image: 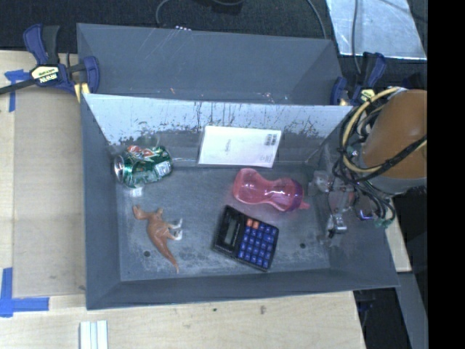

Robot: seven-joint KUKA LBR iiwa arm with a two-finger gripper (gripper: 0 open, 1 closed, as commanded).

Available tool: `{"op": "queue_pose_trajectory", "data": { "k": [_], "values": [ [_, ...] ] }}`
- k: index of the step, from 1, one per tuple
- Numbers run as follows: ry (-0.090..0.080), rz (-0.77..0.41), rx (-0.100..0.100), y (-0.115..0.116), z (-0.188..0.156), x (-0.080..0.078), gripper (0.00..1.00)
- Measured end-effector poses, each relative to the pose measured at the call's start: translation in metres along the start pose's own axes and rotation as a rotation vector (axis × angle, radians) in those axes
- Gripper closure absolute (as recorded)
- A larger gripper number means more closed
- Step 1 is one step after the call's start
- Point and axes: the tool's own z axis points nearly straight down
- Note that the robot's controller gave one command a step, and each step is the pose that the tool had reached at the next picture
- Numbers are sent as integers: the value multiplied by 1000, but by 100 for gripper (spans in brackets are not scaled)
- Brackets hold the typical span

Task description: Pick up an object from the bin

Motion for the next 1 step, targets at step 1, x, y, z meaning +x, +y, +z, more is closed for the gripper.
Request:
{"op": "queue_pose_trajectory", "data": {
  "k": [1],
  "values": [
    [-8, -3, 1, 0, -5, -2, 0]
  ]
}}
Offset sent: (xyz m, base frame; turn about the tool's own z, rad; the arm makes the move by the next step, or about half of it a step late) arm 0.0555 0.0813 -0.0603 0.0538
